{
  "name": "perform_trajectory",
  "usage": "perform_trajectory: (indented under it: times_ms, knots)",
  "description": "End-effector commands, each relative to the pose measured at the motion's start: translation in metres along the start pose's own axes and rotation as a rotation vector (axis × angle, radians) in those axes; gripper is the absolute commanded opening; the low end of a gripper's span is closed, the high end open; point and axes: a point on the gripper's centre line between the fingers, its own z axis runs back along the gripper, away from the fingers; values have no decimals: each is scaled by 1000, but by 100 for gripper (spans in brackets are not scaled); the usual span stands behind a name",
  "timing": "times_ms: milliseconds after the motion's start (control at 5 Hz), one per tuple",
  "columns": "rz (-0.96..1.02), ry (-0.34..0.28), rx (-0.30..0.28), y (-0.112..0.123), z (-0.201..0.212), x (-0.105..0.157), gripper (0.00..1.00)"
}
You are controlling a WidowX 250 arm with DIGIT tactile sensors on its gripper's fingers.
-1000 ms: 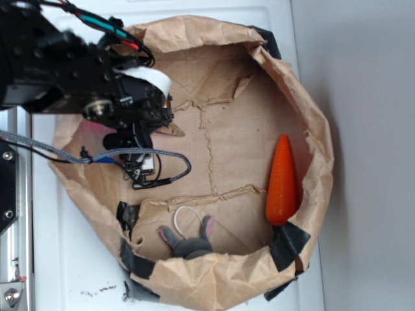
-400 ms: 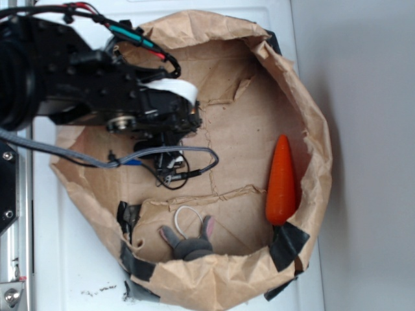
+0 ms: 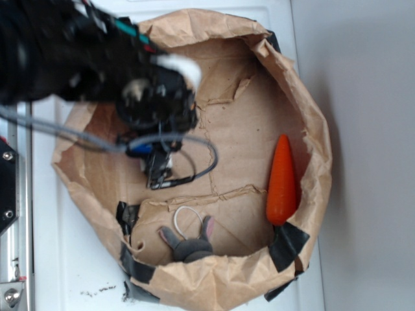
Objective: Grab the wood chip.
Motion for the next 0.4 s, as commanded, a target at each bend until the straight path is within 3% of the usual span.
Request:
perform_trajectory:
  times_ms: [0,200]
  knots:
    - [84,-119,-43,-6,92,28,0]
    - [87,-167,0,-12,83,28,0]
